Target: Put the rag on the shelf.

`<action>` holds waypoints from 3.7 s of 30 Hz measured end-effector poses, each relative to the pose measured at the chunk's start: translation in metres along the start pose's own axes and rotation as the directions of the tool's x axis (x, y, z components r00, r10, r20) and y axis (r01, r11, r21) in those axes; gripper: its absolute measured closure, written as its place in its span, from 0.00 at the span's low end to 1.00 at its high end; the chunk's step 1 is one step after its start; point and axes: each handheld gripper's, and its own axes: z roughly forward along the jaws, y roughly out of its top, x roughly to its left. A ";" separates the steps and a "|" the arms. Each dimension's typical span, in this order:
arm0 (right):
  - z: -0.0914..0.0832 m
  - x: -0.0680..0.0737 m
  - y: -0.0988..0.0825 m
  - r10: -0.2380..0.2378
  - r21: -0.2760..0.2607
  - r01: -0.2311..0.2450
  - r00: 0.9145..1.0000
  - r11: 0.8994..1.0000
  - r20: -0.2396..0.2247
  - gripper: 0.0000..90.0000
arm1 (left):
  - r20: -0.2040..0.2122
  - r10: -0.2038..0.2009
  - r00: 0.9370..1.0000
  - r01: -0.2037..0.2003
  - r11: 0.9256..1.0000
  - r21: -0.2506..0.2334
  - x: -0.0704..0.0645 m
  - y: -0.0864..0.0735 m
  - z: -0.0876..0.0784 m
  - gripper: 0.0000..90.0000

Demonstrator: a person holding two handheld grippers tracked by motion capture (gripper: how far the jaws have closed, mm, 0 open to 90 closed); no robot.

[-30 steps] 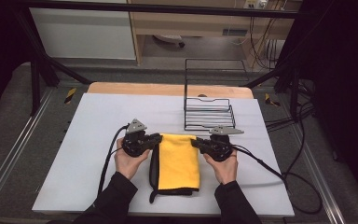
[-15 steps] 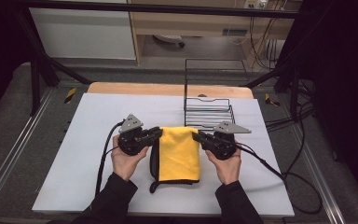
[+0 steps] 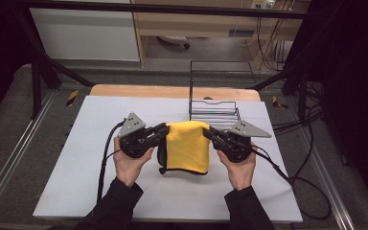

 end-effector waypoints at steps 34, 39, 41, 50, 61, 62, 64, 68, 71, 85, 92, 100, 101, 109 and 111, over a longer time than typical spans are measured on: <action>-0.048 -0.010 0.058 -0.073 -0.221 0.098 0.990 0.970 0.118 0.92 | 0.016 0.060 0.998 -0.056 0.979 -0.198 -0.027 0.071 0.021 0.88; -0.056 -0.016 0.068 -0.073 -0.249 0.107 0.987 0.963 0.140 0.92 | 0.026 0.066 0.997 -0.059 0.974 -0.220 -0.033 0.084 0.028 0.88; -0.060 -0.018 0.072 -0.073 -0.261 0.110 0.986 0.959 0.148 0.92 | 0.033 0.065 0.997 -0.055 0.972 -0.227 -0.034 0.089 0.032 0.88; -0.068 -0.028 0.091 -0.071 -0.306 0.126 0.980 0.944 0.184 0.93 | 0.045 0.064 0.997 -0.049 0.962 -0.267 -0.038 0.112 0.044 0.88; -0.075 -0.035 0.121 -0.092 -0.348 0.170 0.969 0.922 0.228 0.93 | 0.027 0.096 0.995 -0.083 0.946 -0.314 -0.045 0.143 0.050 0.88; -0.075 -0.036 0.123 -0.089 -0.354 0.168 0.969 0.920 0.229 0.93 | 0.025 0.103 0.994 -0.090 0.945 -0.314 -0.045 0.145 0.050 0.88; -0.076 -0.038 0.126 -0.086 -0.363 0.169 0.969 0.916 0.233 0.93 | 0.021 0.107 0.994 -0.095 0.943 -0.319 -0.046 0.150 0.052 0.88; -0.076 -0.043 0.134 -0.086 -0.368 0.174 0.966 0.914 0.244 0.93 | 0.016 0.106 0.994 -0.094 0.939 -0.330 -0.047 0.159 0.055 0.88; -0.075 -0.045 0.139 -0.079 -0.378 0.170 0.966 0.910 0.245 0.93 | 0.014 0.106 0.994 -0.096 0.937 -0.336 -0.045 0.165 0.058 0.88; -0.071 -0.053 0.171 -0.094 -0.400 0.202 0.957 0.894 0.274 0.93 | -0.002 0.112 0.994 -0.104 0.923 -0.371 -0.039 0.198 0.063 0.88; -0.067 -0.056 0.187 -0.104 -0.406 0.215 0.955 0.888 0.279 0.93 | -0.008 0.112 0.994 -0.106 0.918 -0.382 -0.033 0.214 0.063 0.88; -0.061 -0.063 0.204 -0.109 -0.403 0.224 0.951 0.887 0.288 0.92 | -0.023 0.117 0.993 -0.117 0.915 -0.385 -0.027 0.232 0.069 0.88; -0.059 -0.065 0.206 -0.109 -0.402 0.225 0.950 0.888 0.292 0.93 | -0.024 0.117 0.993 -0.117 0.915 -0.386 -0.026 0.233 0.070 0.88; -0.042 -0.086 0.213 -0.081 -0.399 0.195 0.955 0.896 0.286 0.93 | -0.026 0.094 0.995 -0.097 0.924 -0.369 -0.013 0.238 0.089 0.88; -0.038 -0.089 0.214 -0.084 -0.391 0.198 0.953 0.899 0.292 0.92 | -0.031 0.100 0.994 -0.105 0.928 -0.359 -0.009 0.239 0.094 0.88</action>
